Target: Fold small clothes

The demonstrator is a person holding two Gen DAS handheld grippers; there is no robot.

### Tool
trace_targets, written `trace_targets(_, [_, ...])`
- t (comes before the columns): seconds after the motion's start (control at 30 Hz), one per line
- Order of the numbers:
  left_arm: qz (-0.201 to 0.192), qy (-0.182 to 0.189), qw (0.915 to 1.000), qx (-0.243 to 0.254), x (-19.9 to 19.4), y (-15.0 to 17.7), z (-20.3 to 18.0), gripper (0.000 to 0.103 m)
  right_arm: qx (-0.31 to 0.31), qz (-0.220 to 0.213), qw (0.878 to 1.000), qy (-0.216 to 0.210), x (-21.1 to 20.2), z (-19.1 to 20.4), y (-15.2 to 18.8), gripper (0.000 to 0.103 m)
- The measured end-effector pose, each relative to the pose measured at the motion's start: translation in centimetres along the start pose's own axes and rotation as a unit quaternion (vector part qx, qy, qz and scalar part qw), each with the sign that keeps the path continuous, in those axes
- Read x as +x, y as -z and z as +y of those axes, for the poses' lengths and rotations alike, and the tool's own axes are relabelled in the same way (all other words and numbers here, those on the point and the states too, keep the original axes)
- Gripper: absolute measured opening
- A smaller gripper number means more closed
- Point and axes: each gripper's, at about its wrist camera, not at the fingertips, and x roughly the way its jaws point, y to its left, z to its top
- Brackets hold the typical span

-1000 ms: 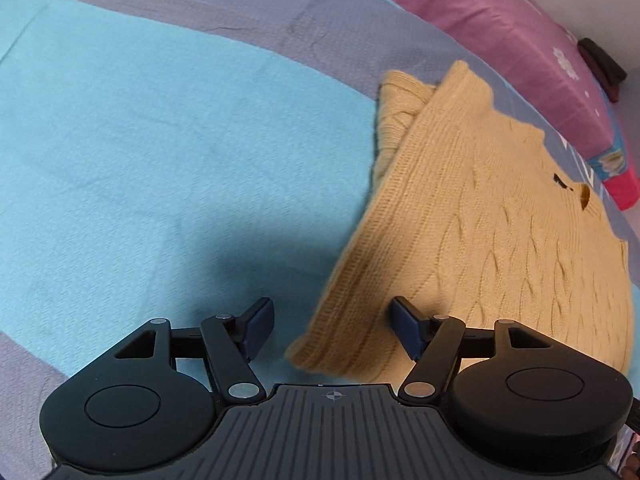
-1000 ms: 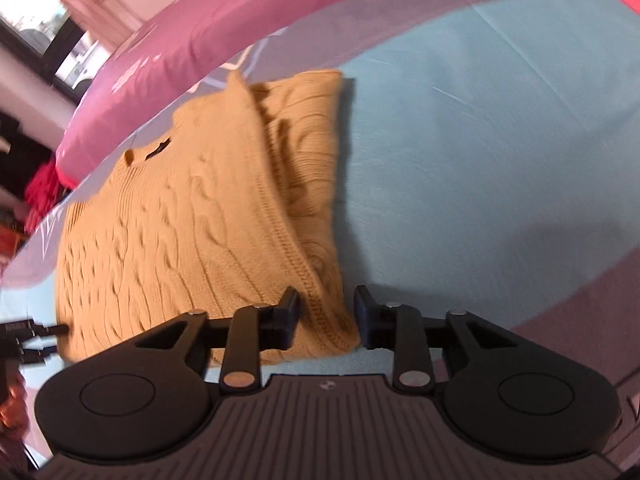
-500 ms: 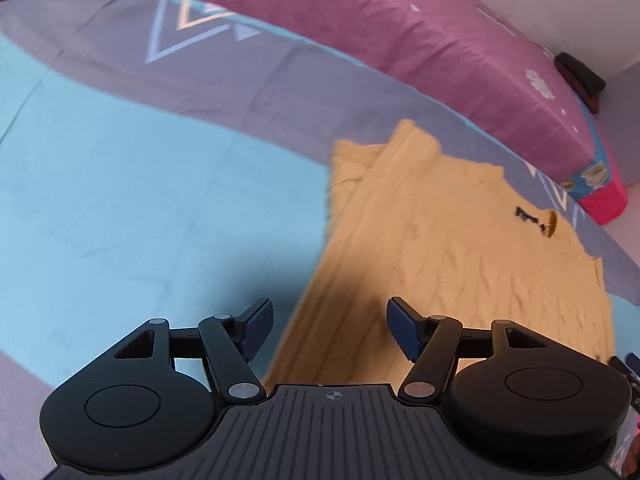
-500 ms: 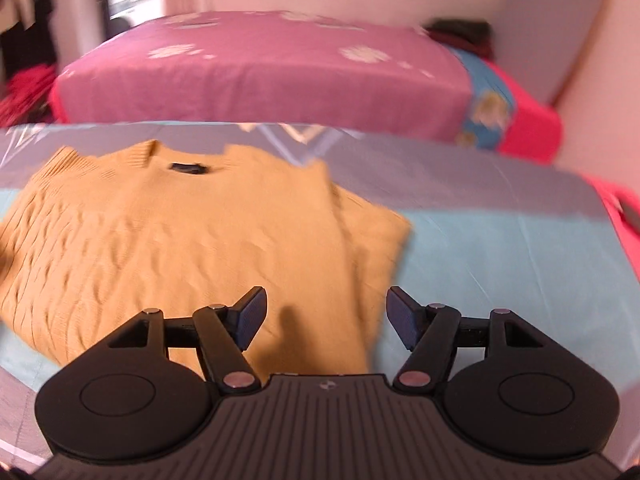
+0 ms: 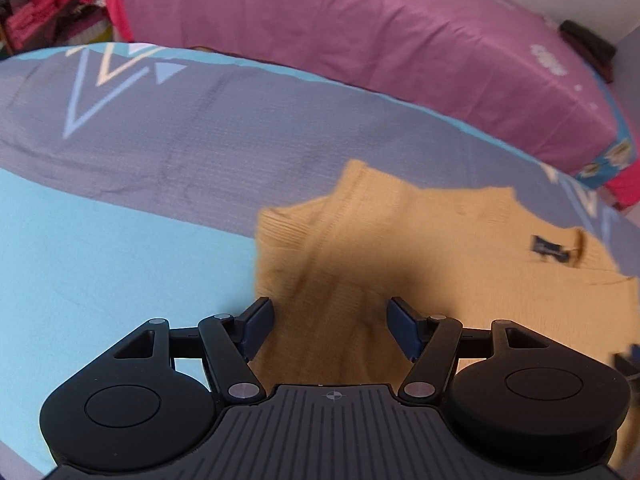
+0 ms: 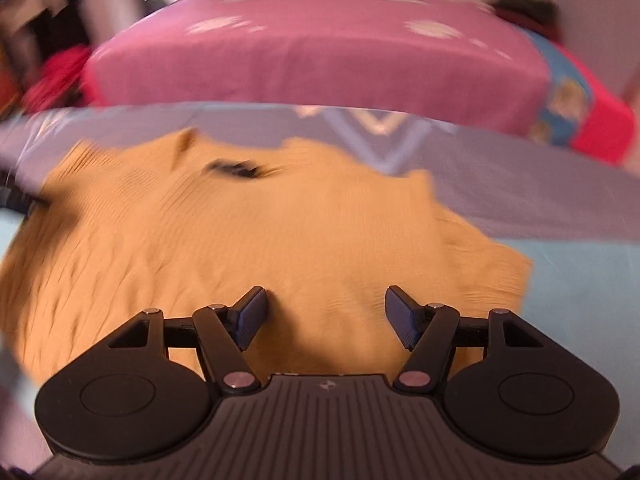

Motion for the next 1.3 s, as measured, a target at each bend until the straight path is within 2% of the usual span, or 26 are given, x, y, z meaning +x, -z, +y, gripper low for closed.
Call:
trace_targets(0.07, [0.000, -0.014, 0.9999, 0.003, -0.1, -0.1, 0.3, 0.103, 0.019, -0.015, 1.000, 0.010, -0.8, -0.6, -0.3, 0.076])
trace_targets(0.13, [-0.001, -0.016, 0.9999, -0.002, -0.4, 0.2, 0.8, 0.103, 0.002, -0.026, 0.999, 0.037, -1.6, -0.3, 0.1, 0.083])
trace_targets(0.17, [0.000, -0.015, 0.9999, -0.006, -0.5, 0.4, 1.1, 0.103, -0.008, -0.028, 0.999, 0.044, -2.1, -0.1, 0.5, 0.083])
trace_targets(0.37, [0.001, -0.022, 0.9997, -0.003, -1.8, 2.7, 1.6, 0.103, -0.033, -0.013, 0.999, 0.018, -3.5, 0.7, 3.6, 0.088])
trace_targets(0.43, [0.008, -0.032, 0.9994, 0.002, -1.9, 3.4, 1.6, 0.103, -0.038, 0.000, 0.998, 0.041, -3.4, 0.5, 4.6, 0.088])
trace_targets(0.5, [0.013, -0.046, 0.9988, 0.006, -2.0, 4.0, 1.7, 0.103, -0.016, 0.010, 0.997, 0.080, -3.6, -0.4, 4.8, 0.088])
trace_targets(0.6, [0.010, -0.050, 0.9987, 0.000, -2.9, 5.0, 2.3, 0.103, 0.053, -0.004, 0.994, 0.093, -5.4, -2.2, 4.8, 0.088])
trace_targets(0.83, [0.002, -0.053, 0.9986, -0.010, -4.6, 7.4, 2.8, 0.103, 0.117, -0.005, 0.990, 0.080, -8.1, -2.7, 7.7, 0.091])
trace_targets(1.07, [-0.010, -0.059, 0.9982, -0.004, -6.0, 9.7, 2.8, 0.103, 0.176, 0.021, 0.983, 0.036, -8.7, -1.4, 11.7, 0.091])
trace_targets(1.17, [-0.010, -0.056, 0.9984, -0.002, -6.3, 10.5, 3.0, 0.103, 0.205, 0.028, 0.978, 0.019, -8.7, -1.1, 12.7, 0.091])
trace_targets(1.3, [-0.011, -0.051, 0.9986, 0.003, -6.9, 11.4, 3.1, 0.103, 0.259, 0.031, 0.965, -0.017, -8.6, -1.2, 13.9, 0.091])
